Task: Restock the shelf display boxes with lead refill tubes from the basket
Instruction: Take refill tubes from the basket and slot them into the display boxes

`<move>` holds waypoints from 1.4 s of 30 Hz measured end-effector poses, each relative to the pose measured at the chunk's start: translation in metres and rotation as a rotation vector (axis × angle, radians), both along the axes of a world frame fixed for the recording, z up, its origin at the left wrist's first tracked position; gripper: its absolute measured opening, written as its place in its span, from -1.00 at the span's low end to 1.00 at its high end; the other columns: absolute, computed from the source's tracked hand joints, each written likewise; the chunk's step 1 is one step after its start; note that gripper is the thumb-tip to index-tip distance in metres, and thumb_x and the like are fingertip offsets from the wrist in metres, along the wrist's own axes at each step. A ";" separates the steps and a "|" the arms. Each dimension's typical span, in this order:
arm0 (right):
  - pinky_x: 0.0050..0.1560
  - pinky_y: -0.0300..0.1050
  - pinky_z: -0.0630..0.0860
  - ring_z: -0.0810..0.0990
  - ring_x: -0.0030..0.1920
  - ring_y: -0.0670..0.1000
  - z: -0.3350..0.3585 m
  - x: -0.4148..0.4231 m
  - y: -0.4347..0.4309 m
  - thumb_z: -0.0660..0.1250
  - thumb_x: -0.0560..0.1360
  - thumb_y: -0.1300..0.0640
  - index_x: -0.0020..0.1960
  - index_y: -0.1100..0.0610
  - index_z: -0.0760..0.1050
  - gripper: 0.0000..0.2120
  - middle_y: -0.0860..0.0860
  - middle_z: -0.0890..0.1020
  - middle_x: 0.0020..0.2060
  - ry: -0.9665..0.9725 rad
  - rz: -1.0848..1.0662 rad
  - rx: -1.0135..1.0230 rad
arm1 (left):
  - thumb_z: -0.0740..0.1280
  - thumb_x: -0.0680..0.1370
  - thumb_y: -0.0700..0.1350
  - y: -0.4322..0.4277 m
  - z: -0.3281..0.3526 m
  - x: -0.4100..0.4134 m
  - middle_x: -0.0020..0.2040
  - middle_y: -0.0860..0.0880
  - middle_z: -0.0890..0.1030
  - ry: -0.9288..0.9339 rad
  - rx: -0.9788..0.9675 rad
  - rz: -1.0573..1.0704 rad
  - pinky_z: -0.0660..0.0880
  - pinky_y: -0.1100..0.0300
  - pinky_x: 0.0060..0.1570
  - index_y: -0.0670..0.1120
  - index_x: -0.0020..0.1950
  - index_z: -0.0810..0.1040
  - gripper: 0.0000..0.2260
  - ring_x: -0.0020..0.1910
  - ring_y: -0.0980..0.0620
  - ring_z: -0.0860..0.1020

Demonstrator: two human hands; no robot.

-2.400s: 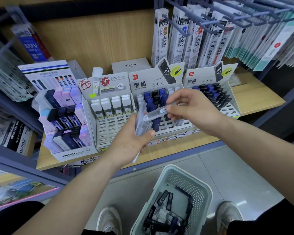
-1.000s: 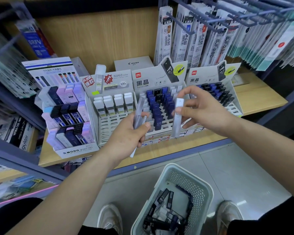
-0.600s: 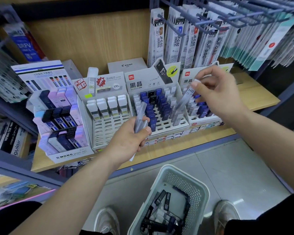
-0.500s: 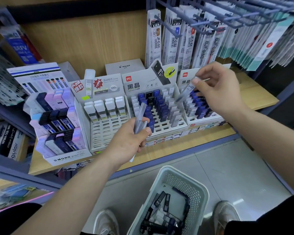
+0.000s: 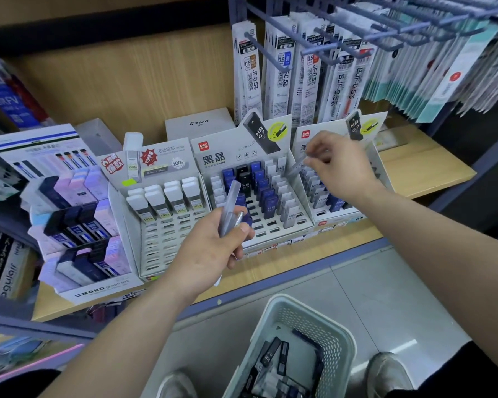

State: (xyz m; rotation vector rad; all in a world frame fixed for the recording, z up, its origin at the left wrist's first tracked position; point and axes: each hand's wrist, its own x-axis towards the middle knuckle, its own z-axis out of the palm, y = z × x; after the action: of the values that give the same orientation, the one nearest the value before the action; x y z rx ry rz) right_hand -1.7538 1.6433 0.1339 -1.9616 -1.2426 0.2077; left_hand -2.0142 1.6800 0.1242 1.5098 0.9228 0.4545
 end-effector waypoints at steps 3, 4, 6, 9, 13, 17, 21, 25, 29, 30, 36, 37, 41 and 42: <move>0.04 -0.12 0.58 0.66 -0.13 0.03 -0.009 -0.004 0.005 0.41 0.53 0.28 -0.02 0.13 0.56 -0.92 -0.05 0.62 -0.20 -0.102 0.083 -0.077 | 0.28 0.65 -0.17 0.000 0.003 0.000 -0.08 -0.05 0.69 -0.010 -0.006 0.005 0.47 0.22 -0.39 0.03 0.22 0.51 -0.82 -0.36 0.08 0.51; 0.07 -0.09 0.58 0.65 -0.13 0.02 -0.011 -0.004 0.007 0.41 0.53 0.28 -0.02 0.12 0.57 -0.91 -0.04 0.63 -0.19 -0.124 0.099 -0.085 | 0.27 0.65 -0.17 0.000 0.003 0.000 -0.08 -0.05 0.69 -0.012 -0.004 0.005 0.47 0.22 -0.39 0.02 0.22 0.51 -0.82 -0.36 0.09 0.51; 0.09 -0.08 0.58 0.65 -0.12 0.03 -0.014 -0.002 0.009 0.41 0.53 0.27 -0.02 0.10 0.58 -0.90 -0.03 0.65 -0.17 -0.135 0.105 -0.075 | 0.26 0.66 -0.18 0.000 0.005 -0.001 -0.08 -0.04 0.70 -0.016 0.003 0.005 0.49 0.24 -0.40 -0.01 0.23 0.50 -0.82 -0.37 0.09 0.52; 0.07 -0.18 0.54 0.63 -0.12 -0.03 -0.016 0.000 0.012 0.38 0.56 0.24 0.02 0.10 0.65 -0.90 -0.03 0.68 -0.13 -0.143 0.089 -0.058 | 0.26 0.66 -0.19 0.001 0.007 -0.003 -0.06 -0.05 0.70 -0.031 -0.015 0.014 0.51 0.24 -0.41 -0.06 0.27 0.49 -0.81 -0.37 0.08 0.54; 0.14 -0.14 0.50 0.61 -0.01 0.01 -0.021 0.000 0.019 0.33 0.58 0.28 0.11 0.15 0.67 -0.81 0.06 0.68 0.04 -0.245 0.120 -0.010 | 0.25 0.66 -0.18 0.002 0.008 -0.006 -0.07 -0.02 0.71 -0.030 -0.020 0.014 0.51 0.24 -0.40 -0.06 0.30 0.48 -0.78 -0.37 0.09 0.54; 0.16 0.09 0.56 0.61 0.02 0.11 -0.025 0.000 0.020 0.33 0.59 0.22 0.19 0.14 0.66 -0.78 0.09 0.64 0.04 -0.279 0.148 -0.076 | 0.25 0.67 -0.17 0.001 0.010 -0.008 -0.06 0.01 0.71 -0.027 -0.033 0.018 0.51 0.24 -0.40 -0.06 0.30 0.48 -0.79 -0.36 0.08 0.55; 0.10 -0.03 0.54 0.59 -0.09 0.04 -0.015 -0.008 0.016 0.35 0.58 0.16 0.21 0.09 0.64 -0.77 0.01 0.55 0.06 -0.243 0.119 -0.097 | 0.24 0.67 -0.14 0.001 0.013 -0.009 -0.03 0.02 0.71 -0.025 -0.065 0.015 0.51 0.23 -0.39 -0.05 0.26 0.49 -0.83 -0.35 0.08 0.56; -0.11 -0.36 0.47 0.61 -0.15 -0.11 0.015 -0.045 0.005 0.36 0.57 0.14 0.10 -0.01 0.64 -0.85 -0.12 0.63 -0.10 0.027 0.198 -0.010 | 0.24 0.68 -0.09 -0.001 0.016 -0.009 0.00 0.06 0.72 -0.037 -0.096 0.002 0.54 0.23 -0.36 -0.04 0.23 0.50 -0.85 -0.34 0.06 0.60; -0.15 -0.26 0.55 0.64 -0.22 -0.10 0.025 -0.083 -0.010 0.38 0.58 0.20 0.07 0.14 0.65 -0.89 0.01 0.68 -0.19 0.329 0.485 -0.106 | 0.24 0.67 -0.07 -0.002 0.018 -0.007 0.01 0.09 0.72 -0.065 -0.111 -0.016 0.58 0.21 -0.34 -0.02 0.22 0.52 -0.85 -0.32 0.04 0.64; -0.17 -0.28 0.54 0.64 -0.23 -0.08 0.023 -0.088 -0.012 0.39 0.57 0.22 0.07 0.17 0.64 -0.89 0.08 0.68 -0.18 0.354 0.533 -0.122 | 0.24 0.67 -0.08 -0.002 0.018 -0.006 0.00 0.09 0.72 -0.072 -0.115 -0.020 0.59 0.20 -0.34 -0.02 0.20 0.54 -0.85 -0.32 0.03 0.64; -0.16 -0.05 0.57 0.59 -0.18 0.10 0.023 -0.083 -0.016 0.41 0.55 0.25 0.00 0.17 0.59 -0.95 0.18 0.66 -0.07 0.357 0.565 -0.161 | 0.23 0.65 -0.04 -0.006 0.020 -0.006 0.03 0.00 0.73 -0.092 -0.097 -0.100 0.55 0.23 -0.38 -0.05 0.19 0.55 -0.82 -0.28 -0.02 0.67; -0.09 0.03 0.58 0.60 -0.15 0.16 0.023 -0.080 -0.017 0.39 0.56 0.25 -0.01 0.13 0.58 -0.96 0.18 0.65 -0.06 0.359 0.561 -0.179 | 0.23 0.65 -0.04 -0.007 0.021 -0.006 0.03 -0.01 0.73 -0.094 -0.109 -0.101 0.53 0.23 -0.39 -0.05 0.19 0.54 -0.81 -0.28 -0.02 0.67; -0.14 -0.08 0.63 0.62 -0.20 0.01 0.021 -0.071 -0.021 0.29 0.62 0.27 -0.01 0.11 0.50 -0.91 0.11 0.61 -0.13 0.448 0.477 -0.183 | 0.20 0.67 -0.05 -0.003 0.023 -0.008 0.01 -0.05 0.73 -0.093 -0.126 -0.075 0.43 0.23 -0.50 -0.07 0.24 0.53 -0.79 -0.37 -0.02 0.59; -0.17 -0.13 0.61 0.61 -0.23 -0.02 0.021 -0.068 -0.022 0.28 0.62 0.27 0.00 0.11 0.50 -0.91 0.10 0.60 -0.14 0.479 0.448 -0.165 | 0.20 0.68 -0.05 -0.003 0.023 -0.008 -0.01 -0.05 0.73 -0.094 -0.118 -0.064 0.37 0.24 -0.53 -0.08 0.23 0.54 -0.79 -0.40 0.00 0.54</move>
State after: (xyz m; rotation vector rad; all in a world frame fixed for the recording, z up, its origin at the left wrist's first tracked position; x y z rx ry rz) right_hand -1.8221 1.6213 0.1548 -1.6007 -1.3436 0.9714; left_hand -2.0221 1.6773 0.1468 1.3945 0.8115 0.4143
